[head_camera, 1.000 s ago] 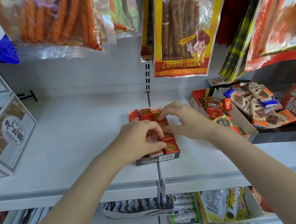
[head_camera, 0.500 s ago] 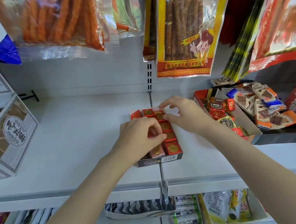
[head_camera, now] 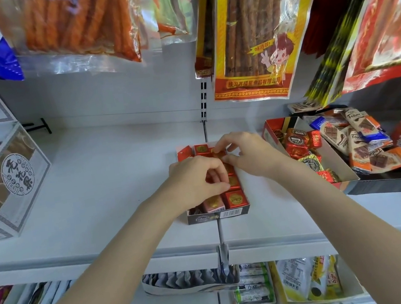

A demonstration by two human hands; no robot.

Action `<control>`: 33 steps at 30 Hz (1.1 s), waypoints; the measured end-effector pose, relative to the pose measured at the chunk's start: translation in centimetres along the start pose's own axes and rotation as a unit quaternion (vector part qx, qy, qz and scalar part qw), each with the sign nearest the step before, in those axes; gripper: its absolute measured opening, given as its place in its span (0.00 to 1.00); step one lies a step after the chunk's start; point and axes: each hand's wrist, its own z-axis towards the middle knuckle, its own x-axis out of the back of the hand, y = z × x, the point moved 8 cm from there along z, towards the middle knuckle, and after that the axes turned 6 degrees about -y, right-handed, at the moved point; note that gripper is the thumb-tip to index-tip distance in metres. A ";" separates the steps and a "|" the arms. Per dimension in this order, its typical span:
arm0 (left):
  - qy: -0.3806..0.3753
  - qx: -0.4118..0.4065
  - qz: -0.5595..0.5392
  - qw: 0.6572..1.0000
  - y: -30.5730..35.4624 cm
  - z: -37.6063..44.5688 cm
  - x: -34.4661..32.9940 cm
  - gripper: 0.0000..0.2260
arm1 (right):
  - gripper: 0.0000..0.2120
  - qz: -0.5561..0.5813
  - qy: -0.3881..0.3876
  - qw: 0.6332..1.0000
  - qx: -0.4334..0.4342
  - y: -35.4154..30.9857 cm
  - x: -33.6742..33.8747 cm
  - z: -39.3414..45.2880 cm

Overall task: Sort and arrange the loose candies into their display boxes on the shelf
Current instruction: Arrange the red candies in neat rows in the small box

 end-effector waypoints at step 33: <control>-0.048 -0.005 0.098 0.994 -0.7 -2.5 -0.6 0.09 | 0.11 -0.070 -0.111 0.988 0.076 -2.9 -1.0 -4.9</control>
